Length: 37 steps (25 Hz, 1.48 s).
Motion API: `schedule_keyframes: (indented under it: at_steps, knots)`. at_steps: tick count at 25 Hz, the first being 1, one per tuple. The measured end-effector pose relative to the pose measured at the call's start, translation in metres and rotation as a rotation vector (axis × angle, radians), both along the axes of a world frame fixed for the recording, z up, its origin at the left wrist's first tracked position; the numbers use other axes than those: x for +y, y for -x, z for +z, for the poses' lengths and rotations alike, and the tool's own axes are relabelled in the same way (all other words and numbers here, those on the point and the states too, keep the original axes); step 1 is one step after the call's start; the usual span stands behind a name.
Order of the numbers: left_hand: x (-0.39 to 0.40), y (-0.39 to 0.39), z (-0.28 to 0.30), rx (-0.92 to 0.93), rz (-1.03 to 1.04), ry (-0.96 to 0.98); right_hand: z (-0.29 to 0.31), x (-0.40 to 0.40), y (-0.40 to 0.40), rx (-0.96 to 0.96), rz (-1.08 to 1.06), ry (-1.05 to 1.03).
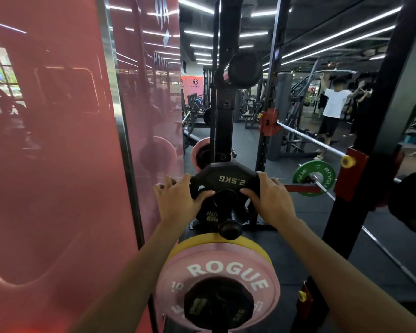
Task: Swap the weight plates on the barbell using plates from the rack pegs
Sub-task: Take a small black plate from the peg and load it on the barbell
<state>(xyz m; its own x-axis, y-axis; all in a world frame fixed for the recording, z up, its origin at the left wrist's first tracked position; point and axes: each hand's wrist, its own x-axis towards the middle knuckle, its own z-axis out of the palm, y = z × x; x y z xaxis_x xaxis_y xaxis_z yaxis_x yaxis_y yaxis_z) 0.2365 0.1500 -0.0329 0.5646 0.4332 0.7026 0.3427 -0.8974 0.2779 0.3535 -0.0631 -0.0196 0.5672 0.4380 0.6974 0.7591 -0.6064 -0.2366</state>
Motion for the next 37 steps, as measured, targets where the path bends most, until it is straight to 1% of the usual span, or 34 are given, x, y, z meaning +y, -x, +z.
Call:
schedule_keyframes:
  at_steps: [5,7,10,12,14,17,19,24,27,29,33,37]
  knots:
    - [-0.036,0.055,-0.003,-0.079,-0.015,-0.049,0.002,-0.038,0.048,-0.076,0.039,0.034]
    - [-0.052,0.084,-0.004,-0.117,-0.022,-0.061,0.001,-0.053,0.074,-0.069,0.066,0.009]
    - [-0.089,0.135,-0.005,-0.106,0.0,-0.038,-0.002,-0.09,0.122,-0.048,0.111,0.019]
    - [-0.123,0.166,-0.006,-0.082,0.012,-0.05,-0.005,-0.124,0.151,-0.058,0.114,0.008]
    - [-0.162,0.192,-0.007,-0.073,-0.021,-0.064,-0.008,-0.166,0.181,-0.071,0.08,-0.002]
    - [-0.217,0.216,-0.016,-0.083,-0.09,-0.101,-0.012,-0.232,0.22,-0.086,0.023,0.012]
    - [-0.263,0.225,-0.02,-0.04,-0.133,-0.13,-0.019,-0.286,0.243,-0.075,-0.038,0.002]
    - [-0.367,0.224,-0.025,-0.019,-0.305,-0.135,-0.032,-0.401,0.284,-0.059,-0.237,0.009]
    - [-0.424,0.213,-0.024,0.037,-0.372,-0.147,-0.032,-0.463,0.296,-0.077,-0.363,0.023]
    - [-0.46,0.203,-0.024,0.033,-0.426,-0.169,-0.034,-0.5,0.298,-0.073,-0.422,0.028]
    - [-0.519,0.172,-0.028,-0.008,-0.521,-0.158,-0.04,-0.561,0.286,-0.079,-0.508,0.024]
    - [-0.58,0.119,-0.036,0.001,-0.619,-0.133,-0.049,-0.621,0.246,-0.05,-0.583,0.04]
